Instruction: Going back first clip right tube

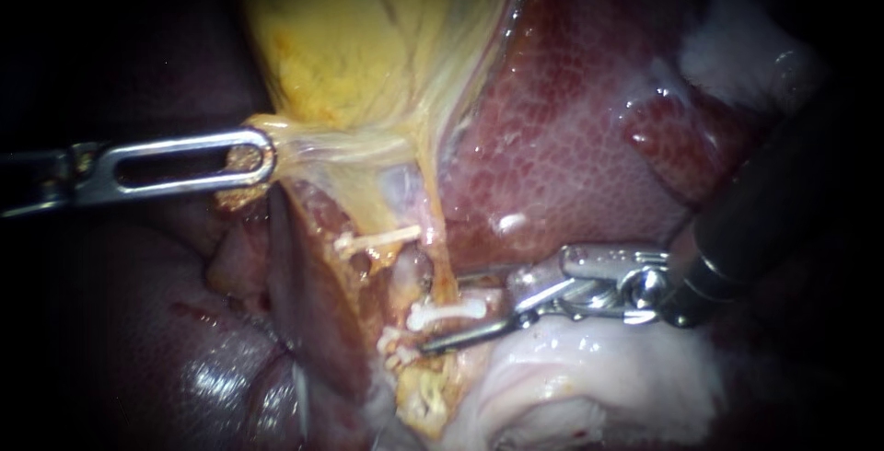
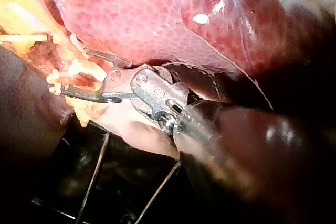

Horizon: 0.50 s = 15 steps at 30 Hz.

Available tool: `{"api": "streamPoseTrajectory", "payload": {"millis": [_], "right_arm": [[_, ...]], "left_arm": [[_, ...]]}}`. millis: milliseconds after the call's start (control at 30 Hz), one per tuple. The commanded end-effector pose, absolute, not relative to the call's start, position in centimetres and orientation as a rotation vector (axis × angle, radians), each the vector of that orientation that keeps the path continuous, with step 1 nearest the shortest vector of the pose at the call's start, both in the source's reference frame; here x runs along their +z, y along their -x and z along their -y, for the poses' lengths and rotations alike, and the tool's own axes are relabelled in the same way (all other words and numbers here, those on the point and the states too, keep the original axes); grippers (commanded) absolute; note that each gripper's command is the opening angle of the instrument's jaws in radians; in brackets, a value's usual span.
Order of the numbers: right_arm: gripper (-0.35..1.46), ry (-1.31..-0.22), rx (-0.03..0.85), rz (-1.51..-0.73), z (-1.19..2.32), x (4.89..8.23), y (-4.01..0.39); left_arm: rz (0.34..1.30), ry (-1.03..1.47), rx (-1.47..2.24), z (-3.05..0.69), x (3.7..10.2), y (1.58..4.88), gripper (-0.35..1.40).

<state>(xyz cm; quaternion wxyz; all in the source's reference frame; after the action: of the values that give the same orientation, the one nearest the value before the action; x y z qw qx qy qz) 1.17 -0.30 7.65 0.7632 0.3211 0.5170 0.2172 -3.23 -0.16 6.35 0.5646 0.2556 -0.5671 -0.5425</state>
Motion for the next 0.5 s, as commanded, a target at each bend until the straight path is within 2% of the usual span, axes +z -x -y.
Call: {"api": "streamPoseTrajectory", "payload": {"millis": [33,233,500], "right_arm": [[0.6,-0.698,0.464,-1.128,0.26,7.58,-1.11],[0.6,-0.662,0.457,-1.146,-0.05,7.06,-0.77],[0.6,-0.624,0.452,-1.205,-0.32,6.49,-0.53]], "left_arm": [[1.334,-0.6,-1.277,0.17,6.35,3.23,-0.35],[1.334,-0.6,-1.277,0.17,6.36,3.23,-0.35],[1.335,-0.599,-1.275,0.19,6.38,3.26,-0.35]]}}
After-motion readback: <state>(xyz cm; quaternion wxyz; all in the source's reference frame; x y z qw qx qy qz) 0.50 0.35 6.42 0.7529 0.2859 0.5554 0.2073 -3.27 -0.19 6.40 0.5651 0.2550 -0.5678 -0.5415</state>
